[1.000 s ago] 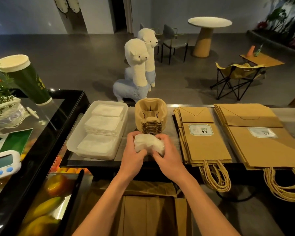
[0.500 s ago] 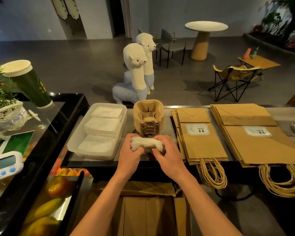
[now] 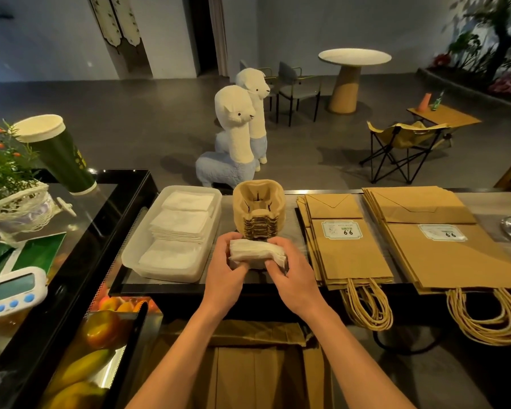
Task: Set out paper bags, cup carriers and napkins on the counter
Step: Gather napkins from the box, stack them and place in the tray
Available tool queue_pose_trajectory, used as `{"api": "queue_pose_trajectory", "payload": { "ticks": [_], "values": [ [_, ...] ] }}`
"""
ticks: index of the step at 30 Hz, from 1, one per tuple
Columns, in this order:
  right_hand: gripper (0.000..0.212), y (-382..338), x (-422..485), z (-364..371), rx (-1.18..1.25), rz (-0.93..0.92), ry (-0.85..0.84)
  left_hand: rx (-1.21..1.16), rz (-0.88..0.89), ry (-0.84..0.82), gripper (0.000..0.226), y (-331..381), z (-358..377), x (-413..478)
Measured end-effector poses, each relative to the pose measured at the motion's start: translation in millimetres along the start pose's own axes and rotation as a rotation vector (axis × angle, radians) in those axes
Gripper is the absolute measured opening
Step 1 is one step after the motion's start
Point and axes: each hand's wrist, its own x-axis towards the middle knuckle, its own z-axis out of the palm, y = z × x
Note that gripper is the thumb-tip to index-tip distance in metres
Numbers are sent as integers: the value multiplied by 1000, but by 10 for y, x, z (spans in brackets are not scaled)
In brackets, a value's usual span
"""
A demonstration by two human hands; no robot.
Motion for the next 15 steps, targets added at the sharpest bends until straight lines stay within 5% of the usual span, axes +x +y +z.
{"api": "queue_pose_trajectory", "payload": {
  "ticks": [7,12,15],
  "values": [
    [44,-18,41,-16,-58,9,-77,32,-25,-57,54,-34,-5,13],
    [56,-143,40,-87,212,106,-20,-39,-44,-5,55,38,-34,15],
    [58,-164,-6,-104,176,38,14,-90,-147,33,48,14,-60,53]
  ]
}}
